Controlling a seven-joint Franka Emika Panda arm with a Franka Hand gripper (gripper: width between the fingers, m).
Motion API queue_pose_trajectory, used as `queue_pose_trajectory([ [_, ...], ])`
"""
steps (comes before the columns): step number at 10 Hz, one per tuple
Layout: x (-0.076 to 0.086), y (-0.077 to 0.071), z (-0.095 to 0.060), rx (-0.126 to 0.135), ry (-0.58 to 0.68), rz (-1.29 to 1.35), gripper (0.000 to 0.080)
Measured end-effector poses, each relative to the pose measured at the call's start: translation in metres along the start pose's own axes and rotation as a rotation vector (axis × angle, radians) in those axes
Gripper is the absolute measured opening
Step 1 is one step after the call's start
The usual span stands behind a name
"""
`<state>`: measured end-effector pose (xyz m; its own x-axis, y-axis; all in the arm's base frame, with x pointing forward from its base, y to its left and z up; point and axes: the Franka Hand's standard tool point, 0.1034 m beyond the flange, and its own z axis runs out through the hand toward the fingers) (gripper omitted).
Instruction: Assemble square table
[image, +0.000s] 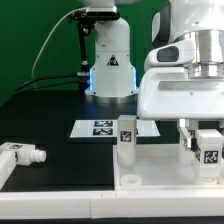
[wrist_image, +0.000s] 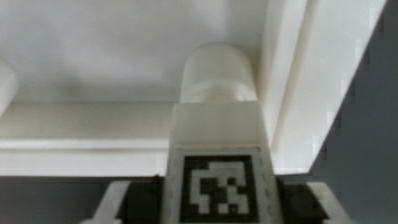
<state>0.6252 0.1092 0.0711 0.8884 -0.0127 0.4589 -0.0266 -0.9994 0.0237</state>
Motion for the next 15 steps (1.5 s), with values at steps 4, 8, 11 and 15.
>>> queue_pose_trajectory([
  [4,0.004,-0.005,0.002,0.002,0.054,-0.013,0.0297],
  [8,0.02,-0.002,-0.013,0.008,-0.185,0.019,0.0614],
  [11,0.026,-0.004,-0.014,-0.003,-0.378,0.072,0.0647],
  [15,0.023,-0.005,-0.009,-0.014,-0.422,0.102,0.0649],
])
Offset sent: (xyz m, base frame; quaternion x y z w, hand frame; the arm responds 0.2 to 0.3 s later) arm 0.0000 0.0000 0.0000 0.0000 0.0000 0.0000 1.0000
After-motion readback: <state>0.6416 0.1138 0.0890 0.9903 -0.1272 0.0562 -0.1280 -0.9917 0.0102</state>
